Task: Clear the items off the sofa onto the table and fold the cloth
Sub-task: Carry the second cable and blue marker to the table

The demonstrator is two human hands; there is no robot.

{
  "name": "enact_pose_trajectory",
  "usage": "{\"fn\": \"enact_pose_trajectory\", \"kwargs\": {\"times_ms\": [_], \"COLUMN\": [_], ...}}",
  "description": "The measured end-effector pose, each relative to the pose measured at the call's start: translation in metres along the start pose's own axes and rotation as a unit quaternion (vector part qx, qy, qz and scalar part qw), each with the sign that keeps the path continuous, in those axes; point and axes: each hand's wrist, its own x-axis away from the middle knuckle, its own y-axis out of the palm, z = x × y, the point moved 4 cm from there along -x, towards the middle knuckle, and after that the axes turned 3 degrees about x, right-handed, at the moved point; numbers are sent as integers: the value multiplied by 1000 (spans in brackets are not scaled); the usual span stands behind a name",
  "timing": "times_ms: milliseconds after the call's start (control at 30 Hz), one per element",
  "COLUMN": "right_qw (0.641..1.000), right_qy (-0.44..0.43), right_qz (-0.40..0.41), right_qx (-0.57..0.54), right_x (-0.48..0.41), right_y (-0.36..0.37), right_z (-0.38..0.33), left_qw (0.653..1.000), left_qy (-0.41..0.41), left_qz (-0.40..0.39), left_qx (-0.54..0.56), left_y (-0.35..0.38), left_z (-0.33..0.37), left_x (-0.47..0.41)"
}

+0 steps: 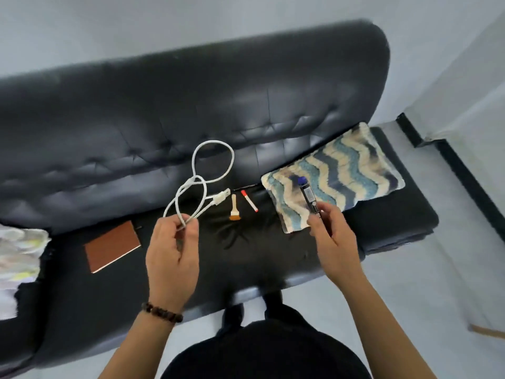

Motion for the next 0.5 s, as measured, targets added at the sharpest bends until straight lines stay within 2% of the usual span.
{"fn": "enact_pose_trajectory", "kwargs": {"times_ms": [167, 267, 400, 500], "right_qw": [991, 970, 925, 877], "right_qy": [76, 144, 198, 210], "right_qz": [111, 192, 318, 425], "right_qx": [-16, -27, -58, -78], "right_x": [99, 165, 245, 307], "right_y": [-30, -49, -91, -129], "right_z": [25, 51, 72, 87], "left_qw": [996, 986, 949, 904], "left_qy": [23, 37, 126, 218], "left_qz": [-79, -160, -280, -354], "left_qx": [25, 41, 68, 101], "left_y": [-19, 6, 61, 106], "left_z": [-12, -6, 47, 109], "left_x": [41, 55, 74, 106]}}
